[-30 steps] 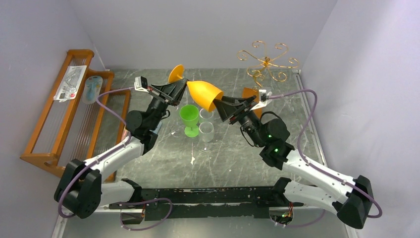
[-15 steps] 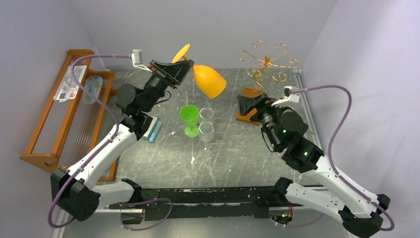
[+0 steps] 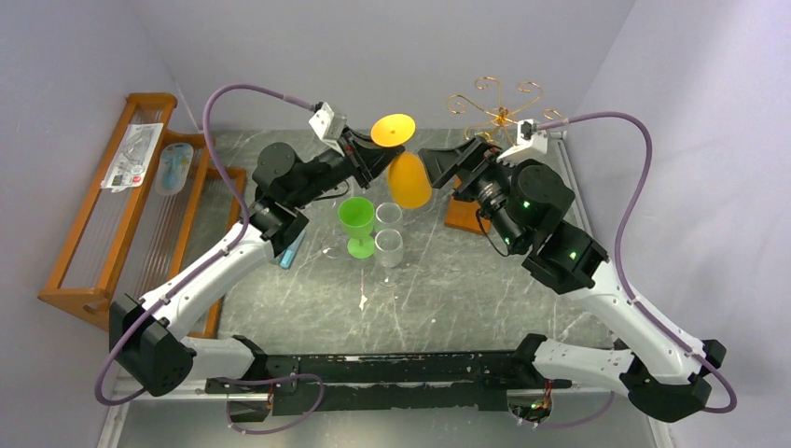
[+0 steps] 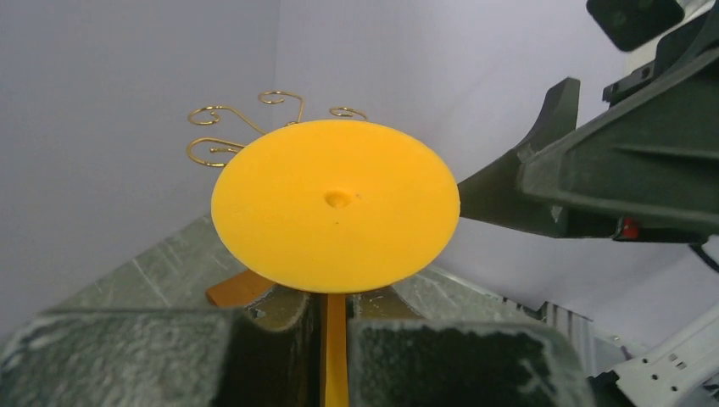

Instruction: Place the wine glass upside down on the wine glass rack

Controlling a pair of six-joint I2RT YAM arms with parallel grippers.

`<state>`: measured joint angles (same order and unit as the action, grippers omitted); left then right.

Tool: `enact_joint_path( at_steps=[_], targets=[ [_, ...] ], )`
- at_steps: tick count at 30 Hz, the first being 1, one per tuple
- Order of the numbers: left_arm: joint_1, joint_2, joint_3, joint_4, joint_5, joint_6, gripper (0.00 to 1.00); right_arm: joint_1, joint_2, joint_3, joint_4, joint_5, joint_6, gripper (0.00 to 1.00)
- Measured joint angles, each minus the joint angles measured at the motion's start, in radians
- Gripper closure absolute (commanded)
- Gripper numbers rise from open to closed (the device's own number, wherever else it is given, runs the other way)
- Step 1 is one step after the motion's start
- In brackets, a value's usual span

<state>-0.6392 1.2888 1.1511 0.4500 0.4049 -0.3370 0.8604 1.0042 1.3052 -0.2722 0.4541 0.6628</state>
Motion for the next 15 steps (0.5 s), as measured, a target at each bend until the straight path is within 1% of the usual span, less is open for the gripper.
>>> enact_joint_path(
  at_steps=[4, 9, 10, 13, 15],
  targets=[
    [-0.013, 0.0, 0.0, -0.002, 0.0, 0.062, 0.95, -0.002, 0.003, 0.002, 0.043, -0.06, 0.037, 0.14],
    [-0.023, 0.0, -0.005, 0.002, 0.0, 0.127, 0.95, -0.005, 0.026, 0.039, 0.05, -0.099, 0.103, 0.17],
    [-0.024, 0.0, -0.008, 0.002, 0.001, 0.137, 0.95, -0.006, 0.03, 0.044, 0.049, -0.101, 0.114, 0.18],
    [-0.026, -0.001, -0.022, 0.003, 0.008, 0.176, 0.95, -0.013, 0.048, 0.063, 0.029, -0.101, 0.152, 0.27],
    [-0.026, -0.003, -0.037, 0.009, 0.011, 0.2, 0.95, -0.019, 0.055, 0.063, 0.025, -0.107, 0.168, 0.3]
  ],
)
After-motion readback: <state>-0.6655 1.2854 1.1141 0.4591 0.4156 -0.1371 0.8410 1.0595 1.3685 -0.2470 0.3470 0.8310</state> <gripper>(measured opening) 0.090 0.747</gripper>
